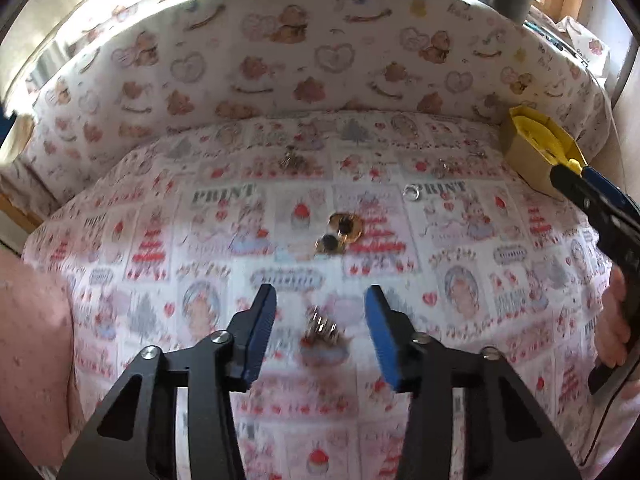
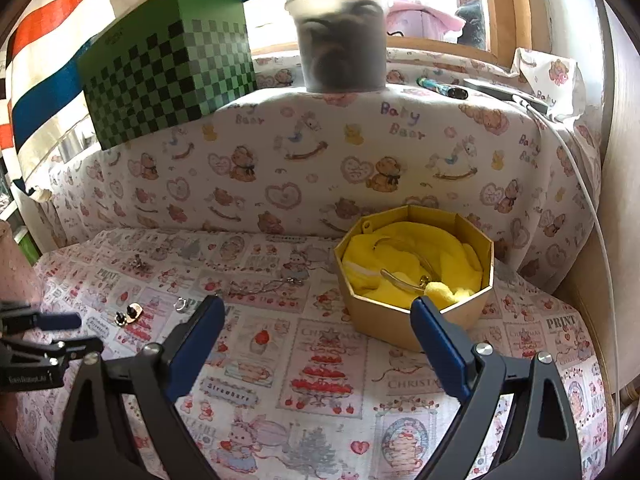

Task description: Organize jewelry

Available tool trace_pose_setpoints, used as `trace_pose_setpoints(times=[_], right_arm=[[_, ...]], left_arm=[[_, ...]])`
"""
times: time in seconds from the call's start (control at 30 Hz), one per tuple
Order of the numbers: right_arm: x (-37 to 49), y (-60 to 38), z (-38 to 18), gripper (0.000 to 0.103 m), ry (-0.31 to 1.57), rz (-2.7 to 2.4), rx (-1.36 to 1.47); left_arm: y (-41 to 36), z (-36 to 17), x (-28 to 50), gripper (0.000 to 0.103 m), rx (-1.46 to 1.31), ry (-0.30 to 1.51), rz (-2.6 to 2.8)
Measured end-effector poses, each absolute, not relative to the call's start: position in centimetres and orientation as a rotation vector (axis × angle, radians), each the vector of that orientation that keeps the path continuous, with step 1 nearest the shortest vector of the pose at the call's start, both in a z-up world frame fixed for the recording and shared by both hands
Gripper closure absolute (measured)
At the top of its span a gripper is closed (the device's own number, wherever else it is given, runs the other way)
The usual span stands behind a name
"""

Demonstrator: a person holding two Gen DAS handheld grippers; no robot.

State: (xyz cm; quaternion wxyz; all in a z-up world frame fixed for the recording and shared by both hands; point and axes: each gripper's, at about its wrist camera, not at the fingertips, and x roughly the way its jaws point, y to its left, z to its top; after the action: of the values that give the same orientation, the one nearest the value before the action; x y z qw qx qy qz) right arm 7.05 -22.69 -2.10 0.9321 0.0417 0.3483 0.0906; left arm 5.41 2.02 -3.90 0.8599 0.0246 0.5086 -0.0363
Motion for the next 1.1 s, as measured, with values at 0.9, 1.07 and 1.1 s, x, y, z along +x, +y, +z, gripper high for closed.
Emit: trace_pose_setpoints(times=[0.9, 1.07, 1.1], right_arm=[[7.5, -25.3, -1.7, 0.01, 0.739, 0.171, 0.224], [7.3, -24.7, -1.6, 0.01, 0.735, 0.192, 0.202], [7.3, -24.5, -1.6, 0.01, 0.735, 0.198, 0.193]], left_arm=[[2.9, 0.4, 7.6, 0.085, -0.025, 0.952, -0.092], [3.3, 2.5, 7.7, 0.085, -0.042, 0.797, -0.136], [3.7, 2.5, 7.6, 0.085, -0.067, 0.777, -0.152]])
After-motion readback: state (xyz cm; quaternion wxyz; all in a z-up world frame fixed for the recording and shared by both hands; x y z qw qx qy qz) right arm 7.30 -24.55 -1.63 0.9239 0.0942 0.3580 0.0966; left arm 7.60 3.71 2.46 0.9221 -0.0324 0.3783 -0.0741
